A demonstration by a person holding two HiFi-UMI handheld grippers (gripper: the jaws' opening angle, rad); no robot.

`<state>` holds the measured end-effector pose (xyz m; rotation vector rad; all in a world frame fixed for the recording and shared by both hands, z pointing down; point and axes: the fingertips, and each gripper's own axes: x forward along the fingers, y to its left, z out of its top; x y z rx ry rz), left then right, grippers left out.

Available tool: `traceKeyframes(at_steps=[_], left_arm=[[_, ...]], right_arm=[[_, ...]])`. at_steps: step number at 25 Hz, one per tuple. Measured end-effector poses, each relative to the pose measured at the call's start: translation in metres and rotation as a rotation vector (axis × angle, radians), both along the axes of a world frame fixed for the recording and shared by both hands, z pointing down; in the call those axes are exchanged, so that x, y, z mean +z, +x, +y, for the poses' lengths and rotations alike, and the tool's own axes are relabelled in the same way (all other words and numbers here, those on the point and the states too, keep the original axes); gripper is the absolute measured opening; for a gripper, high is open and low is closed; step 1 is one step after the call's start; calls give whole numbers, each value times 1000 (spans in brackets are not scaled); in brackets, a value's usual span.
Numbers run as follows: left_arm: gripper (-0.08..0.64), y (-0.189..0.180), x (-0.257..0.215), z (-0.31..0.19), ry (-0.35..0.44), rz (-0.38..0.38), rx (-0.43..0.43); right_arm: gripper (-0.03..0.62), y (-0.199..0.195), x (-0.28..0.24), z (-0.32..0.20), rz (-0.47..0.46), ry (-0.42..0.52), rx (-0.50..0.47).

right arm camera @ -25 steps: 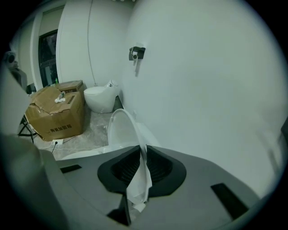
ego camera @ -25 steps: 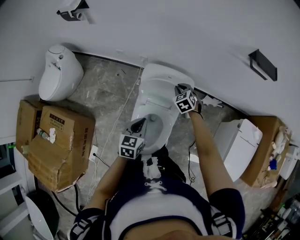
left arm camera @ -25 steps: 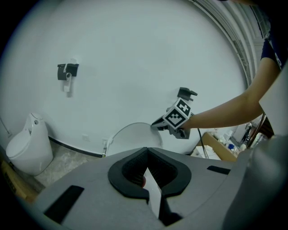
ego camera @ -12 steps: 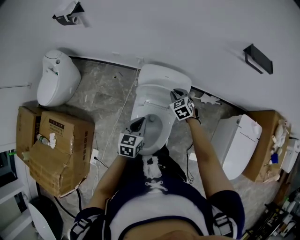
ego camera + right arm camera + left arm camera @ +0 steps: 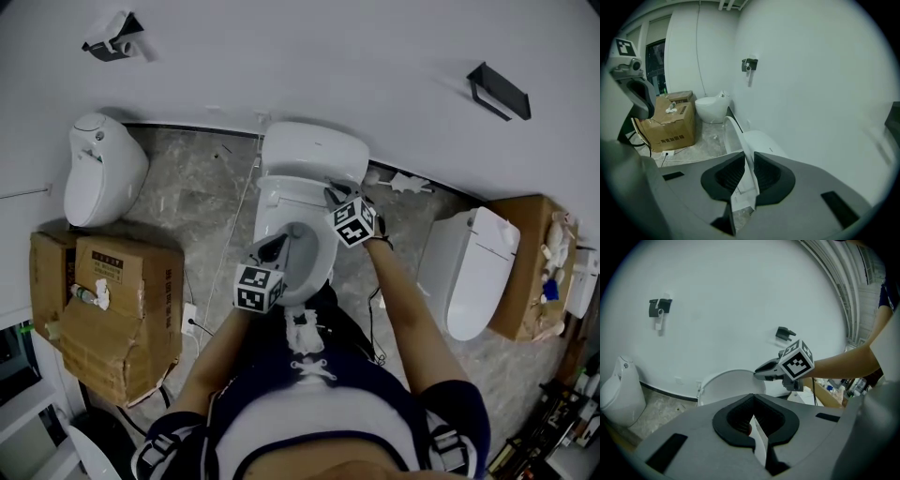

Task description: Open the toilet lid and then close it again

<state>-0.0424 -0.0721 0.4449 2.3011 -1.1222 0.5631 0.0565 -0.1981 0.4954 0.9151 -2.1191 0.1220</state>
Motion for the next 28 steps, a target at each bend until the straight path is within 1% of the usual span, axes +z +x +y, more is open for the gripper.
traceKeyframes(at_steps=[3, 9, 14, 21, 28], left_arm=[[6, 5, 2, 3, -4, 4, 16], [6, 9, 5, 12, -14, 18, 30], [6, 6, 11, 18, -38, 30, 22], [6, 3, 23, 25, -70, 36, 24], [6, 2, 36, 40, -109, 33, 37]], right_arm=[[44, -2, 0, 12, -3, 2, -3], [44, -7, 1, 34, 26, -2, -31], [44, -12, 3, 54, 39, -6, -48], [46, -21, 5, 80, 52, 26, -76], [46, -28, 13, 114, 60, 33, -89]])
